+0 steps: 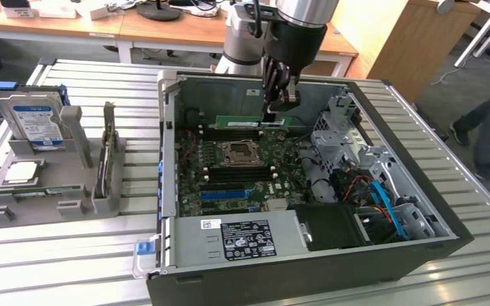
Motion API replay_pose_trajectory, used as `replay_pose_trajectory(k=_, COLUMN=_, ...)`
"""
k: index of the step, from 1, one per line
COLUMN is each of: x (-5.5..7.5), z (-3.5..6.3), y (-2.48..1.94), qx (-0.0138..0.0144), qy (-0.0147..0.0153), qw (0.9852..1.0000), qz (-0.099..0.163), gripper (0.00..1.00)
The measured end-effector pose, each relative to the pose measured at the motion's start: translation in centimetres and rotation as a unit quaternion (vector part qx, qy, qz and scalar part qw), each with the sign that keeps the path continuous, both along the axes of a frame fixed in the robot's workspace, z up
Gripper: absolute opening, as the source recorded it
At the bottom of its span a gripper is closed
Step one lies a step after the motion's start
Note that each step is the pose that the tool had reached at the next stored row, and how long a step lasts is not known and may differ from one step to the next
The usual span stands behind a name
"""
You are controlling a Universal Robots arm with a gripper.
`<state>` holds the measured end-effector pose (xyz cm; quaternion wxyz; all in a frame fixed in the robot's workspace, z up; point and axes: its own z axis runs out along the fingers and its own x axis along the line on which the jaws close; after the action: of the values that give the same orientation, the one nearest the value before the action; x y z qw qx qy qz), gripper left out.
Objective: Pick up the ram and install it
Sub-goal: 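Pick up the ram and move it above insertion slot, then insert the ram into the slot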
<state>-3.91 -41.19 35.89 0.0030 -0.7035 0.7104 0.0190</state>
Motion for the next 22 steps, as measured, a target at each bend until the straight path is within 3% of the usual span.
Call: replay_pose_trajectory(k=22, x=0.32, z=0.0, y=-0.2, qx=0.0, qy=0.0001, qw=1.0, qz=0.0, gripper=0.12)
